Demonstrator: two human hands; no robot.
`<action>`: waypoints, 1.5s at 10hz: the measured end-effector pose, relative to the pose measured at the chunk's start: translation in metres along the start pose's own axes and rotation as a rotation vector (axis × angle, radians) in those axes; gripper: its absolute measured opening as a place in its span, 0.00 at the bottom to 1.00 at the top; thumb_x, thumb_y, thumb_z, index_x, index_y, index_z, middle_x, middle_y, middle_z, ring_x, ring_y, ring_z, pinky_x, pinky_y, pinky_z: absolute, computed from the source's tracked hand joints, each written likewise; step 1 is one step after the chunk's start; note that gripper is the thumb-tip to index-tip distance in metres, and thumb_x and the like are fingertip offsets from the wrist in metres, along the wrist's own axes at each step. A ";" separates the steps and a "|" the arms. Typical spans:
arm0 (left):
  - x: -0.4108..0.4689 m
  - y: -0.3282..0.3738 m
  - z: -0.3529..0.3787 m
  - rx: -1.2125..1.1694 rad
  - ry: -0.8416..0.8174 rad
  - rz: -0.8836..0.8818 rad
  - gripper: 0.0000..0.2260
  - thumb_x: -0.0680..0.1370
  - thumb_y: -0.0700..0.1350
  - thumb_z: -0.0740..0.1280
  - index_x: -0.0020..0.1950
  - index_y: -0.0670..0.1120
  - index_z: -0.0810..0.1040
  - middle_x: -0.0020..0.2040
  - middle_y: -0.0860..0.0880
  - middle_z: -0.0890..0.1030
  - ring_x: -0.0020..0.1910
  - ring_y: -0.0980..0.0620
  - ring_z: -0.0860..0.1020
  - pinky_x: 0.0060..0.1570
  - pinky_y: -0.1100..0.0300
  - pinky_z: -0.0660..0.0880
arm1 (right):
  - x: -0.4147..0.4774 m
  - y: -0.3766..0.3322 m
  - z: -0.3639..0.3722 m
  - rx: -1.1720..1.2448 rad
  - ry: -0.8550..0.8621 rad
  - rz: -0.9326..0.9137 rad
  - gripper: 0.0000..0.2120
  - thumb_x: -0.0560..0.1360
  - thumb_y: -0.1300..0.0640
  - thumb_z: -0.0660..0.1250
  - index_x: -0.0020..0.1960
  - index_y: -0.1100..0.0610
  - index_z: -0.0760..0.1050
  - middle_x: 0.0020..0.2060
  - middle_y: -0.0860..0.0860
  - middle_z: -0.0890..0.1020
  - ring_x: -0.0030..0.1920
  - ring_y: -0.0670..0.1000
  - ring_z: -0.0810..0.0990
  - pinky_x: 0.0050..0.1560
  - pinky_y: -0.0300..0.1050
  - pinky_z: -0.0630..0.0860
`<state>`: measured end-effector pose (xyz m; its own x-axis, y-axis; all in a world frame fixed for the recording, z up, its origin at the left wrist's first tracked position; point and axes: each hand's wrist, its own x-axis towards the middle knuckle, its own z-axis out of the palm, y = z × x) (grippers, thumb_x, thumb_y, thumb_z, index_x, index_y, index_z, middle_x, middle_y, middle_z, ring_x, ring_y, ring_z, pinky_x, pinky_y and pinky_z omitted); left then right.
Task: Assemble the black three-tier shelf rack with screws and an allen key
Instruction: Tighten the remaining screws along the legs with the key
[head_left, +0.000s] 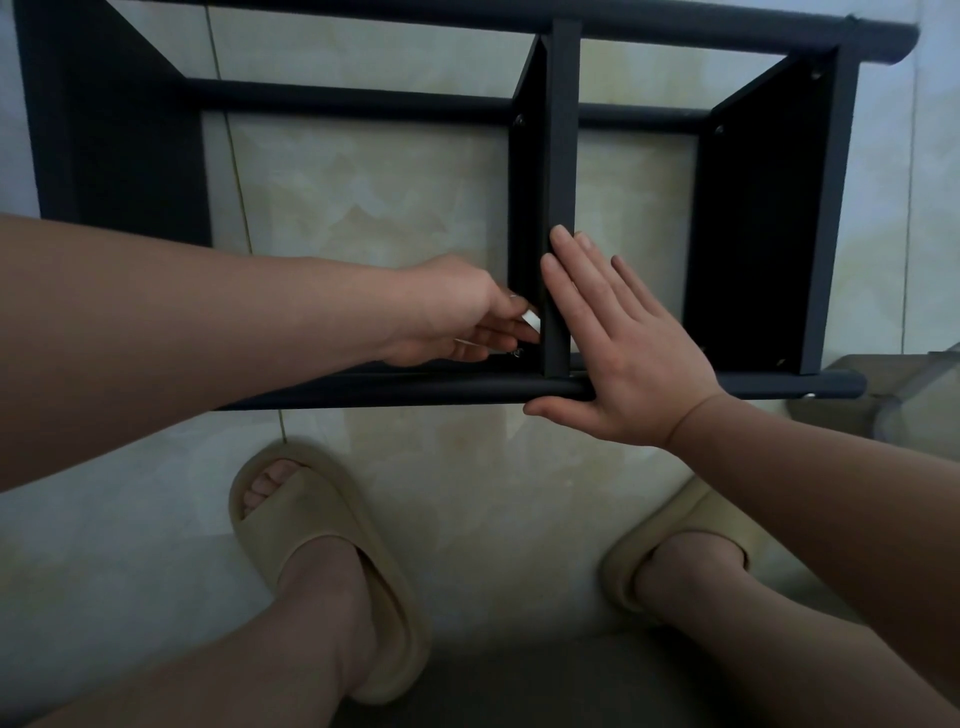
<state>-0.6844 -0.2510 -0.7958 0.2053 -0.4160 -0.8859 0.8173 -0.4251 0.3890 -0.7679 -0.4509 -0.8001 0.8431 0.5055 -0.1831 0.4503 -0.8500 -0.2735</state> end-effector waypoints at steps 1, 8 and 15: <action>0.000 -0.004 -0.002 0.005 0.008 0.000 0.06 0.83 0.44 0.63 0.48 0.49 0.79 0.41 0.54 0.86 0.43 0.57 0.80 0.42 0.60 0.72 | 0.000 0.000 0.001 0.004 0.005 -0.001 0.52 0.76 0.26 0.57 0.82 0.63 0.49 0.82 0.60 0.50 0.82 0.59 0.48 0.78 0.64 0.58; -0.006 -0.022 -0.013 0.365 -0.019 0.127 0.07 0.81 0.40 0.66 0.45 0.48 0.81 0.40 0.55 0.85 0.41 0.58 0.78 0.44 0.61 0.72 | 0.000 -0.001 0.001 0.003 0.001 0.001 0.52 0.76 0.26 0.58 0.82 0.64 0.49 0.82 0.60 0.50 0.82 0.59 0.48 0.78 0.64 0.58; -0.005 -0.019 -0.016 0.565 0.034 0.275 0.05 0.76 0.41 0.73 0.46 0.51 0.84 0.37 0.55 0.85 0.36 0.61 0.81 0.43 0.65 0.74 | 0.000 0.000 0.001 0.000 0.010 -0.001 0.52 0.76 0.26 0.58 0.82 0.64 0.50 0.82 0.60 0.50 0.82 0.59 0.49 0.77 0.64 0.59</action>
<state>-0.6924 -0.2278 -0.8023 0.3923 -0.5487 -0.7382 0.3234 -0.6690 0.6692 -0.7683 -0.4508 -0.8010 0.8456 0.5049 -0.1731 0.4513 -0.8495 -0.2732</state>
